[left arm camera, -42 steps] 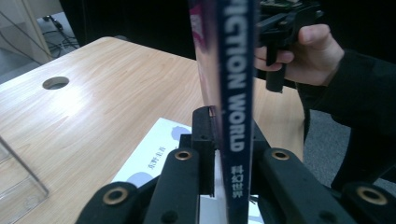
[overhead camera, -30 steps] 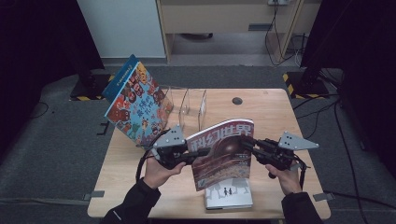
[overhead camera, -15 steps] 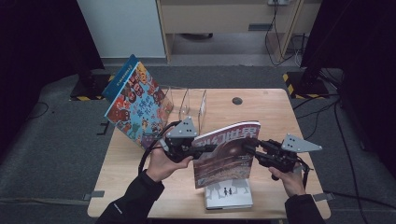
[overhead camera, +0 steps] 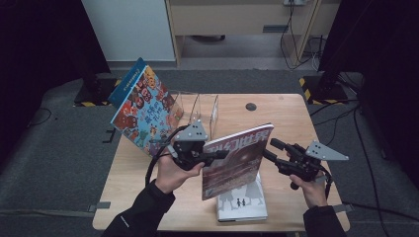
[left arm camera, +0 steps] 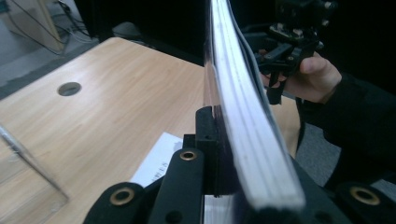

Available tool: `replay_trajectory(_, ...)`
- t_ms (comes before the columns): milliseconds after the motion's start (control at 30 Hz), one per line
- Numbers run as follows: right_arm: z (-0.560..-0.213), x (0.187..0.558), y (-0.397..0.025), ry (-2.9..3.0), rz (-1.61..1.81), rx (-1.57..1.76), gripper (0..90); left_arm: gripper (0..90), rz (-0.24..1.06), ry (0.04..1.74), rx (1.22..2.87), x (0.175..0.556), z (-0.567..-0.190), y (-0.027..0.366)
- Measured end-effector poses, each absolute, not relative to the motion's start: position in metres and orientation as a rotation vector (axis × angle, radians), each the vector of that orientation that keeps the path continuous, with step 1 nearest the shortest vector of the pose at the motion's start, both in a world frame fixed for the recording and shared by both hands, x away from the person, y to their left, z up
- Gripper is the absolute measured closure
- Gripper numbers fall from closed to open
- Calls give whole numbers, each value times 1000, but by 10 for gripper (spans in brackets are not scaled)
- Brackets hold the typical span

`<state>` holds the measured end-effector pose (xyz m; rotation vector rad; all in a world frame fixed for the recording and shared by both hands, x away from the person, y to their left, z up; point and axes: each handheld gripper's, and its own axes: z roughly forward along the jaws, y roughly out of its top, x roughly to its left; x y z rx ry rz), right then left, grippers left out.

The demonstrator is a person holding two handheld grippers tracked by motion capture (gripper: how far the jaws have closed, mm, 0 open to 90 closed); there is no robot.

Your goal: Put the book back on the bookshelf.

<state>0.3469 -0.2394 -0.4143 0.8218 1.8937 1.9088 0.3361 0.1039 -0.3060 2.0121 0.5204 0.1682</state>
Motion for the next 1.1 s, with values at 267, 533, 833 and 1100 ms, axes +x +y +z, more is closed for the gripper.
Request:
replay_trajectory(267,-430,352,-250,1899,1766,939,420,833,230,566,1927,333,-281,134)
replay_trajectory(533,-452,360,-248,1939,1585,1075,344,833,333,647,1891,334,-266,169)
replay_trajectory(833,-467,365,-245,1990,1467,1120,323,833,432,749,1833,341,-255,203)
replay_trajectory(1100,-473,367,-244,2009,1416,1135,306,833,505,836,1802,353,-251,228)
